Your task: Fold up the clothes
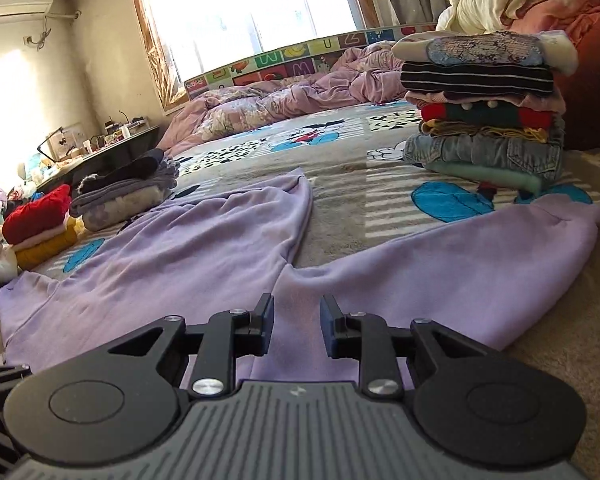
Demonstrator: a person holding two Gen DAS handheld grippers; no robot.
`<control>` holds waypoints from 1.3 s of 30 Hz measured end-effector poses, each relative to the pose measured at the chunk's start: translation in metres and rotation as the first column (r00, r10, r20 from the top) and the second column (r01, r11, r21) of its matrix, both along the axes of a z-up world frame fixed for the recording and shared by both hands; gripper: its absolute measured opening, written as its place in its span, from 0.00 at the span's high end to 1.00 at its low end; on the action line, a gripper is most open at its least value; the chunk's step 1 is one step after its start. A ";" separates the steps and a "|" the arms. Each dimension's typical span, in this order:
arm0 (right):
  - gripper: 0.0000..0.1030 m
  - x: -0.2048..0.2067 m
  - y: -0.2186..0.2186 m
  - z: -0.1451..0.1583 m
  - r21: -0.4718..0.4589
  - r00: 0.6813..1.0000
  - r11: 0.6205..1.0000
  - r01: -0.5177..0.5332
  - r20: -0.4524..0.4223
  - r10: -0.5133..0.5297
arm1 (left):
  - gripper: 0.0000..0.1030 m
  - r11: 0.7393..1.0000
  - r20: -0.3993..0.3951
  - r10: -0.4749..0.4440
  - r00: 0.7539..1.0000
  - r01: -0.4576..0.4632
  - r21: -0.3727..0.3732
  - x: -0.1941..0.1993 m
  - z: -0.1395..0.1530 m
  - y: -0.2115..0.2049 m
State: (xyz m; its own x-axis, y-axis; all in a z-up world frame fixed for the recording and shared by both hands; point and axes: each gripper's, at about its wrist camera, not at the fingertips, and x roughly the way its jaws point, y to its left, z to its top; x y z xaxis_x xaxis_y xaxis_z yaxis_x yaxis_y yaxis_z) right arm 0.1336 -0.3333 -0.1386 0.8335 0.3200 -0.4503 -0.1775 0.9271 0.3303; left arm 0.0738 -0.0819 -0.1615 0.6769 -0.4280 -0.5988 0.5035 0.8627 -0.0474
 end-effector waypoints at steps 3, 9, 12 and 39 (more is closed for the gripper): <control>0.63 0.027 -0.003 -0.012 0.089 0.997 0.995 -0.041 -0.058 0.046 | 0.38 1.000 -0.003 0.003 1.000 -0.003 -0.017 0.001 -0.002 0.003; 0.61 0.063 -0.037 -0.017 0.200 0.992 0.978 0.063 -0.123 -0.039 | 0.36 1.000 -0.019 0.002 1.000 -0.003 -0.025 0.005 -0.002 0.004; 0.59 0.070 -0.066 -0.019 0.232 0.982 0.959 0.160 -0.134 -0.131 | 0.36 1.000 -0.022 -0.001 1.000 0.000 -0.030 0.005 -0.002 0.005; 0.51 -0.046 -0.184 -0.051 0.526 0.802 0.630 0.571 -0.194 -0.565 | 0.15 0.990 0.031 -0.062 0.998 0.058 0.128 -0.018 0.018 -0.030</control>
State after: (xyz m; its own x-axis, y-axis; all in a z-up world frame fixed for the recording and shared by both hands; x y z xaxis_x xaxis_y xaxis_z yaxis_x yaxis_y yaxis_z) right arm 0.0876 -0.5172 -0.1897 0.9300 -0.0289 -0.3663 0.3292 0.5085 0.7957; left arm 0.0554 -0.1120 -0.1432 0.6739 -0.3909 -0.6269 0.5541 0.8287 0.0790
